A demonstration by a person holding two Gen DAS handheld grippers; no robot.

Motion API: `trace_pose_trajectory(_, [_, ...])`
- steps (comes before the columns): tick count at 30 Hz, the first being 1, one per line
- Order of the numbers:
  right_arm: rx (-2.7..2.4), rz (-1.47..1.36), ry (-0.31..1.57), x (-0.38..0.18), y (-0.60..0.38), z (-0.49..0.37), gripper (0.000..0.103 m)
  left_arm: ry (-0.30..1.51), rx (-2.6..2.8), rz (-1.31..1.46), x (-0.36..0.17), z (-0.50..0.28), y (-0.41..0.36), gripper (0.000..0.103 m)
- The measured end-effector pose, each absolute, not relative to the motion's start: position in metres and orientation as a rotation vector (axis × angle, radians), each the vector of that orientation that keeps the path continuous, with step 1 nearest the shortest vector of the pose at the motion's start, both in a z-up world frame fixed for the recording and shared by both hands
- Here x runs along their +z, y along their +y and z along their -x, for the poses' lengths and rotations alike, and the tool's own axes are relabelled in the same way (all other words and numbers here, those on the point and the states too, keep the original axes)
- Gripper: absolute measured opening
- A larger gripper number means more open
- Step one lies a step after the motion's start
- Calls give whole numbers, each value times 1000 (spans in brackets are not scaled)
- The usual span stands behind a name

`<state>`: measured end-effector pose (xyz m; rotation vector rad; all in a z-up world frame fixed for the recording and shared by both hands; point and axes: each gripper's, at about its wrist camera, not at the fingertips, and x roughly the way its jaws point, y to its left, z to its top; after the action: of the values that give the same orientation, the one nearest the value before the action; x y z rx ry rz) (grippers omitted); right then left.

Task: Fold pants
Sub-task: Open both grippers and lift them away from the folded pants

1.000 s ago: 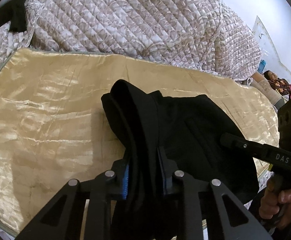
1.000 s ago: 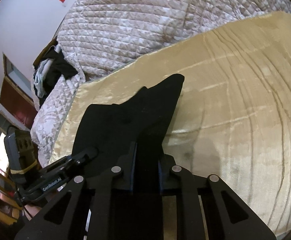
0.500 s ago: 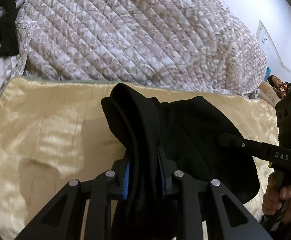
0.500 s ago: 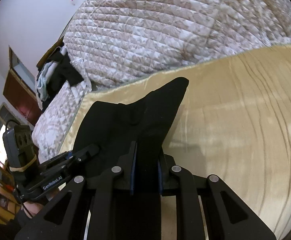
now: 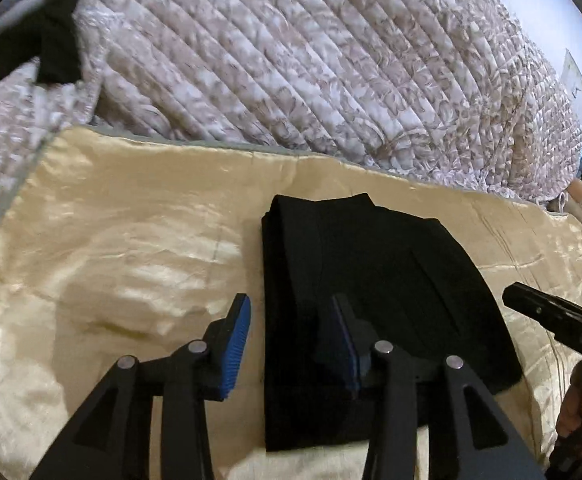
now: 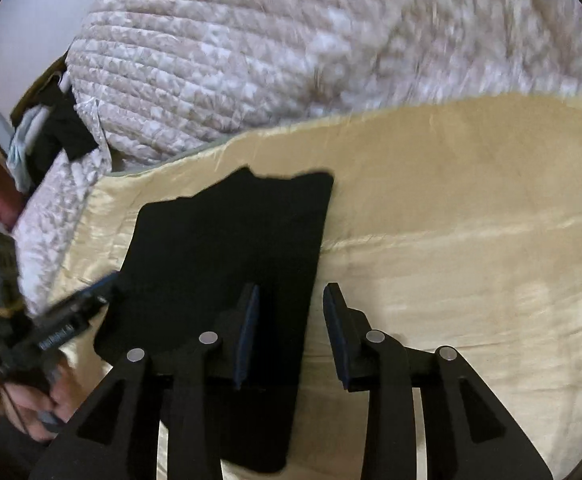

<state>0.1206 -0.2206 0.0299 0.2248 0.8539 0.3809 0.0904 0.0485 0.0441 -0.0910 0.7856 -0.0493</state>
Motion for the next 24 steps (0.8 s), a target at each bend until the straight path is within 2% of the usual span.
trace_pose_trajectory(8, [405, -82, 759, 47, -191, -64, 34, 770, -61, 25, 45, -50, 30, 45])
trace_pose_trajectory(13, [390, 0, 853, 18, -177, -58, 34, 812, -42, -3, 30, -45, 27, 45])
trace_pose_trajectory(24, [396, -24, 819, 23, -179, -17, 34, 835, -33, -1, 22, -14, 21, 45])
